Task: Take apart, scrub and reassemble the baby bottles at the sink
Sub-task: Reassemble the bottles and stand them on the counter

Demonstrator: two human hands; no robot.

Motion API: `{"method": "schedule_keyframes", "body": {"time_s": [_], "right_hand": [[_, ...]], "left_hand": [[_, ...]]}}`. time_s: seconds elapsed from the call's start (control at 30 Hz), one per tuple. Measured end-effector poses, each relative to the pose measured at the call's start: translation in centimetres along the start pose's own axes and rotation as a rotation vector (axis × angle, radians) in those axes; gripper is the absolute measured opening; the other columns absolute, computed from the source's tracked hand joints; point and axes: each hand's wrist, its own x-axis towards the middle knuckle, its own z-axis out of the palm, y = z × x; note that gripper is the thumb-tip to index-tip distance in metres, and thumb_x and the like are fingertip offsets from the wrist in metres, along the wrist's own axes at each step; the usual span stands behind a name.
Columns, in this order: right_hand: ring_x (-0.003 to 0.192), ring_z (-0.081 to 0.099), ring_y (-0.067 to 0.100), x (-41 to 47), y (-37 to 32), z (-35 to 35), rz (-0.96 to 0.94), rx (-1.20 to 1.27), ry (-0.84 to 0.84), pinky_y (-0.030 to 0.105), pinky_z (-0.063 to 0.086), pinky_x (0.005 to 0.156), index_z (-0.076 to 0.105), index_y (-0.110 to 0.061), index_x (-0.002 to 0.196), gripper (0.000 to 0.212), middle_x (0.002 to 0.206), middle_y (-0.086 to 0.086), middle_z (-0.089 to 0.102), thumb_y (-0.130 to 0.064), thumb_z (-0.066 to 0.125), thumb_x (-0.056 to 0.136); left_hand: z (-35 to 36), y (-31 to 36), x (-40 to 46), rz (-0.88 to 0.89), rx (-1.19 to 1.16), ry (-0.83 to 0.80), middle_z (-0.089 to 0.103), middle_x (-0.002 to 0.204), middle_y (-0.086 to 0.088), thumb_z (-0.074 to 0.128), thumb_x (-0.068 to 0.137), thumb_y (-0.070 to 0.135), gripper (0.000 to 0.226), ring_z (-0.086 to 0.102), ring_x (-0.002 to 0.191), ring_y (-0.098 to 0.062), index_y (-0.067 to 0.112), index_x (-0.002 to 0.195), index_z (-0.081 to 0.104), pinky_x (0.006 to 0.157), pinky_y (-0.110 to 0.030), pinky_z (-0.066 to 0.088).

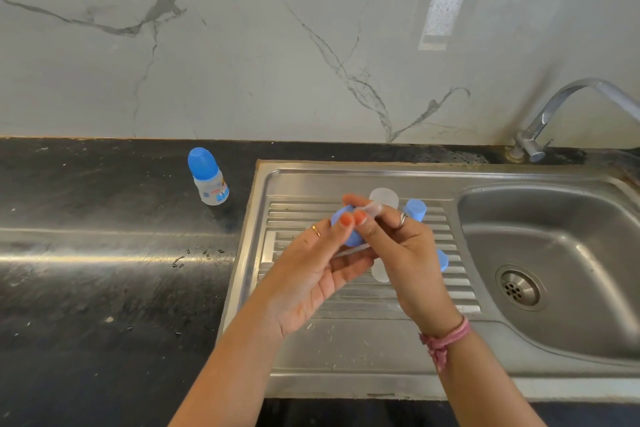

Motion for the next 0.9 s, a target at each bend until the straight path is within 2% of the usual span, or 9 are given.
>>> {"method": "schedule_keyframes", "body": {"time_s": [0.13,0.27,0.37,0.47,0.53,0.63,0.77,0.83,0.9], "right_hand": [[0.103,0.069,0.016,-0.4,-0.2,-0.2,0.01,-0.037,0.069,0.022,0.055,0.082,0.075,-0.016,0.1,0.026,0.108,0.001,0.074,-0.033,0.06,0.087],[0.108,0.065,0.035,-1.2,0.2,0.0,0.004,0.061,0.128,0.042,0.055,0.091,0.069,0.001,0.098,0.037,0.116,0.008,0.07,-0.031,0.051,0.094],[0.112,0.063,0.035,-1.2,-0.2,-0.5,0.099,0.154,0.072,0.04,0.054,0.094,0.064,0.006,0.104,0.047,0.121,0.008,0.067,-0.038,0.054,0.091],[0.118,0.062,0.021,-1.4,-1.2,-2.7,0.211,0.191,-0.078,0.031,0.051,0.098,0.062,-0.013,0.123,0.057,0.128,0.002,0.065,-0.053,0.055,0.083],[0.12,0.06,0.013,-1.8,-1.4,-3.9,0.211,0.003,-0.162,0.027,0.05,0.098,0.062,-0.024,0.124,0.049,0.132,-0.004,0.062,-0.047,0.065,0.081],[0.115,0.063,0.011,-2.5,-1.4,-4.9,0.129,-0.19,-0.182,0.025,0.051,0.095,0.062,-0.022,0.122,0.043,0.133,-0.004,0.061,-0.027,0.071,0.081],[0.107,0.066,0.01,-3.0,-2.6,-6.9,-0.061,-0.168,0.137,0.021,0.051,0.091,0.065,-0.02,0.117,0.039,0.116,-0.003,0.07,-0.036,0.07,0.081],[0.099,0.061,-0.006,-3.0,-3.0,-8.7,-0.12,-0.599,0.24,0.009,0.044,0.086,0.062,-0.026,0.122,0.045,0.114,-0.014,0.067,-0.037,0.075,0.08],[0.086,0.056,-0.016,-3.2,-2.6,-10.2,-0.056,-0.865,0.23,0.006,0.04,0.079,0.059,-0.031,0.126,0.05,0.111,-0.019,0.064,-0.033,0.077,0.079]], "left_hand": [[0.1,-1.0,0.0,0.036,-0.045,0.036,0.068,0.12,-0.011,0.068,0.085,0.03,0.034,0.066,0.11,-0.021,0.013,0.114,0.072,0.084,-0.022,0.054],[-0.1,-1.4,0.0,-0.015,-0.065,0.014,0.069,0.116,-0.017,0.071,0.081,0.029,0.033,0.066,0.109,-0.028,0.008,0.107,0.074,0.083,-0.025,0.055],[-0.1,-1.7,0.1,-0.039,-0.136,0.011,0.068,0.117,-0.018,0.069,0.083,0.026,0.028,0.068,0.105,-0.025,0.01,0.105,0.076,0.08,-0.024,0.057],[-0.1,-2.1,0.2,-0.077,-0.172,0.023,0.069,0.112,-0.021,0.067,0.084,0.026,0.027,0.072,0.091,-0.021,0.008,0.103,0.076,0.073,-0.023,0.059],[0.3,-2.3,0.5,-0.101,-0.115,0.003,0.07,0.106,-0.017,0.067,0.084,0.026,0.032,0.071,0.085,-0.018,0.004,0.107,0.073,0.069,-0.022,0.058],[1.2,-2.8,1.2,-0.149,0.008,-0.046,0.069,0.106,-0.013,0.069,0.082,0.037,0.052,0.071,0.086,-0.017,0.001,0.119,0.062,0.071,-0.023,0.058],[1.5,-3.8,2.8,-0.086,0.386,0.066,0.07,0.111,-0.005,0.066,0.074,0.058,0.062,0.073,0.087,-0.017,0.017,0.118,0.051,0.068,-0.024,0.058],[0.7,-5.2,4.0,0.037,0.743,0.197,0.061,0.119,0.006,0.074,0.072,0.053,0.063,0.067,0.093,-0.004,0.024,0.121,0.046,0.072,-0.017,0.053],[-0.4,-7.0,5.4,0.16,1.038,0.226,0.048,0.128,0.008,0.08,0.076,0.039,0.07,0.054,0.11,-0.005,0.024,0.133,0.041,0.086,-0.018,0.043]]}}
